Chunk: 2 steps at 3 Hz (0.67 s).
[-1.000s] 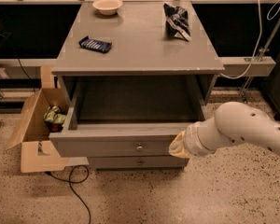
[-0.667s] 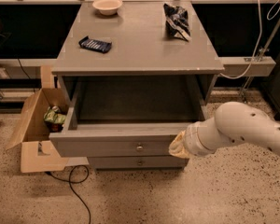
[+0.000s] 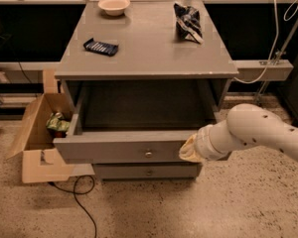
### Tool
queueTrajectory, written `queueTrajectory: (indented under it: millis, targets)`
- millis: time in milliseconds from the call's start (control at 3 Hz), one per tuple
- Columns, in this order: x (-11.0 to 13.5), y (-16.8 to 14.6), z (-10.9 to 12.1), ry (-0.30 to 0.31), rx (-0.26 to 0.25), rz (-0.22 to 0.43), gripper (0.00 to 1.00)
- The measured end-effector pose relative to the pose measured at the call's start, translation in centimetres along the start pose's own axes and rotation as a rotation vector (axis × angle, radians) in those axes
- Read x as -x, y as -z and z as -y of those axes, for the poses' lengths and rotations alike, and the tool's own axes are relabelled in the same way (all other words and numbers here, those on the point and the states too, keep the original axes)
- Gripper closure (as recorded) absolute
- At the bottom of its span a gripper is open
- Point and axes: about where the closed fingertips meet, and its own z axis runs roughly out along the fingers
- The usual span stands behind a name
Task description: Close top drawer
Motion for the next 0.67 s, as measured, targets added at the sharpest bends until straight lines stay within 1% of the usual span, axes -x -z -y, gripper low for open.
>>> queueTrajectory:
  millis: [333, 667]
  targets:
    - [-0.6, -0.79, 1.52, -0.007, 0.012, 0.001, 1.0]
    - [-0.58, -0.78, 1.43, -0.007, 0.012, 0.001, 1.0]
